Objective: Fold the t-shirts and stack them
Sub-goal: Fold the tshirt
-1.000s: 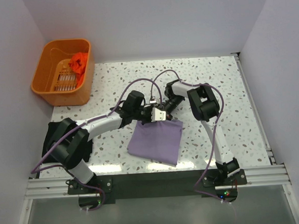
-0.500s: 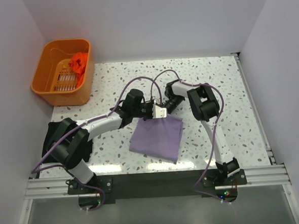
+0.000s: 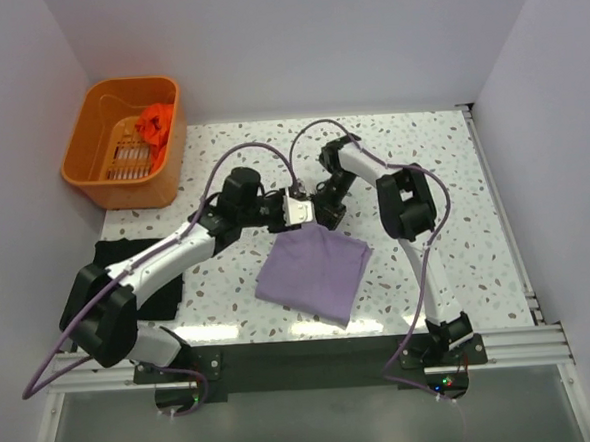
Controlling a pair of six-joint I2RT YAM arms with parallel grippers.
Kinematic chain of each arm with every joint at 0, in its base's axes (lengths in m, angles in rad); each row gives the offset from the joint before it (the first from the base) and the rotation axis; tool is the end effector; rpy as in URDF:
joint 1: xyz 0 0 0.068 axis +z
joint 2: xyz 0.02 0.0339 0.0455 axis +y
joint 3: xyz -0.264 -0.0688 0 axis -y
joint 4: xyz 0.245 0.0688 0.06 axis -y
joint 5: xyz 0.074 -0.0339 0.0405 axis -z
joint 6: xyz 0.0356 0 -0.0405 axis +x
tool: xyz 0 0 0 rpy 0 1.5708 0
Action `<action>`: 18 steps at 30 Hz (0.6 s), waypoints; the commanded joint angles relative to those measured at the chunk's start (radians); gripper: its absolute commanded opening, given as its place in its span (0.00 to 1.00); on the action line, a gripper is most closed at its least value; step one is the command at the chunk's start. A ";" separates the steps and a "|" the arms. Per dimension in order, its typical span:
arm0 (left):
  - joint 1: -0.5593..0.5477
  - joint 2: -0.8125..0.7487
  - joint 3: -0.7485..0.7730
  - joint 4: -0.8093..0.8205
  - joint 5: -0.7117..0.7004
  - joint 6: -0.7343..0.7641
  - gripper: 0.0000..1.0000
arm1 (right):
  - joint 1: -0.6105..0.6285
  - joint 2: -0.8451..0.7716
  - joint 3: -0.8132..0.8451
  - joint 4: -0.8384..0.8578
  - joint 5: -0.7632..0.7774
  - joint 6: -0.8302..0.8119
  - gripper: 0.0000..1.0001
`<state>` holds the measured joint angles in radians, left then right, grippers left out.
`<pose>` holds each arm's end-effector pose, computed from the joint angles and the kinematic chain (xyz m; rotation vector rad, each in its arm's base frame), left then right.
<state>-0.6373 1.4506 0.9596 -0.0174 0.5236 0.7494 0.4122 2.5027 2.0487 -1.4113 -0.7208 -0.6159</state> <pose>0.2500 -0.2073 0.2620 1.5304 1.3458 -0.4723 0.4021 0.2015 0.1210 1.2115 -2.4562 -1.0664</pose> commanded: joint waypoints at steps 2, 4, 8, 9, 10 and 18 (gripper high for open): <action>0.059 -0.058 0.042 -0.216 0.140 -0.067 0.48 | -0.007 -0.058 0.148 -0.043 0.294 -0.065 0.22; 0.103 -0.062 0.045 -0.254 0.194 -0.106 0.48 | -0.012 -0.068 0.218 -0.067 0.378 -0.079 0.27; 0.211 0.032 0.128 -0.416 0.320 -0.122 0.54 | -0.062 -0.125 0.258 -0.093 0.442 -0.084 0.39; 0.223 0.059 0.155 -0.449 0.335 -0.111 0.56 | -0.091 -0.137 0.257 -0.107 0.433 -0.084 0.40; 0.235 0.085 0.201 -0.469 0.366 -0.107 0.57 | -0.107 -0.149 0.248 -0.133 0.408 -0.078 0.42; 0.286 0.378 0.430 -0.611 0.420 -0.084 0.58 | -0.164 -0.337 -0.122 -0.108 0.202 -0.039 0.45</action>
<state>-0.3592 1.7500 1.2861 -0.5114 0.8684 0.6476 0.2302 2.2448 2.0350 -1.3251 -0.4271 -0.6689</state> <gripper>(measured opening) 0.577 0.438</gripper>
